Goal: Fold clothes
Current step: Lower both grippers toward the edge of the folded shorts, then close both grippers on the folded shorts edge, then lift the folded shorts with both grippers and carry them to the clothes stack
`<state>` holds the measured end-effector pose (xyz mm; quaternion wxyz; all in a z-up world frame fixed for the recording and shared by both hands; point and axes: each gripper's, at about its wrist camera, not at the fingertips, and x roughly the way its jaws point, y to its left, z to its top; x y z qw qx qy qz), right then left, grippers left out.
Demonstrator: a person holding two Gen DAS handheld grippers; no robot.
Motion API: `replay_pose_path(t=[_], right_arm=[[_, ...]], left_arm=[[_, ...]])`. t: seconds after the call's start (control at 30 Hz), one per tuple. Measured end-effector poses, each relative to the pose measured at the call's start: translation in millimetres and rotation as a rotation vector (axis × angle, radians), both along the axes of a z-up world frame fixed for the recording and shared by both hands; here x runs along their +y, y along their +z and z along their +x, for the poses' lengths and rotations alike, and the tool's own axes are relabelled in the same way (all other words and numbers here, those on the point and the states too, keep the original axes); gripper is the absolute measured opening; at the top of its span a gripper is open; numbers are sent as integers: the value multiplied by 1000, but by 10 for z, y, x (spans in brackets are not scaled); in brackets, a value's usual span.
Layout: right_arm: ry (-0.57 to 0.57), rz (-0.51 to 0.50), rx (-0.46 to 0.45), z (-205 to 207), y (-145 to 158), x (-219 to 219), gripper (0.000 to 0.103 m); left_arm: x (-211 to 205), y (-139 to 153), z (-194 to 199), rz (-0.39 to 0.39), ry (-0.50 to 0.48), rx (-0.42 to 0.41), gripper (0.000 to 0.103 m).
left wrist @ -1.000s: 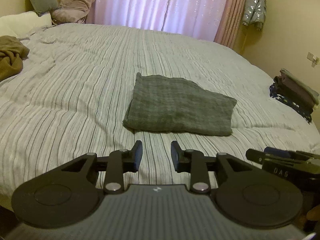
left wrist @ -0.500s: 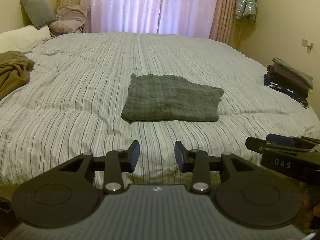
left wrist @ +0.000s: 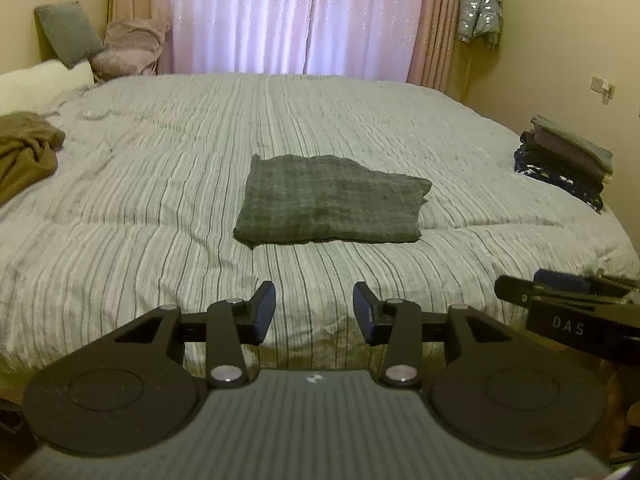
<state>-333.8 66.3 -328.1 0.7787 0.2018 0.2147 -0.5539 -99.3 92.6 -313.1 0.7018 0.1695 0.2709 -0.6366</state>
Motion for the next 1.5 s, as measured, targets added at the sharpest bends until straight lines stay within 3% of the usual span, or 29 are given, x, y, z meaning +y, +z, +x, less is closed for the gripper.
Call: replay_pose_path(t=[0.23, 0.4, 0.6, 0.63, 0.67, 0.73, 0.9, 1.07, 1.3, 1.43, 1.5], right_arm=[[-34, 88, -72, -174, -335, -397, 52], [-16, 152, -317, -496, -499, -917, 52], [29, 306, -583, -795, -771, -1955, 53], [38, 329, -613, -813, -799, -2097, 57], [46, 350, -643, -831, -826, -2238, 79], [65, 376, -701, -847, -856, -2485, 85], [65, 436, -701, -792, -875, -2933, 85], [86, 481, -742, -805, -977, -3169, 84], [179, 510, -799, -749, -1085, -3297, 79], [248, 512, -803, -643, -1079, -3390, 76], [292, 520, -804, -570, -1087, -3472, 69]], left_arm=[[-426, -314, 315, 45, 47, 114, 39], [-969, -405, 787, 28, 68, 270, 43], [-1824, -574, 1390, 33, 49, 438, 47], [-1951, -621, 1470, 46, 46, 462, 48], [-2061, -671, 1537, 59, 43, 485, 48], [-2258, -778, 1639, 89, 34, 534, 48], [-2644, -1066, 1768, 174, -14, 659, 50], [-2741, -1189, 1821, 170, -50, 721, 56], [-2808, -1251, 1801, 171, -105, 751, 55], [-2873, -1333, 1803, 166, -102, 774, 51], [-2922, -1346, 1793, 156, -105, 803, 42]])
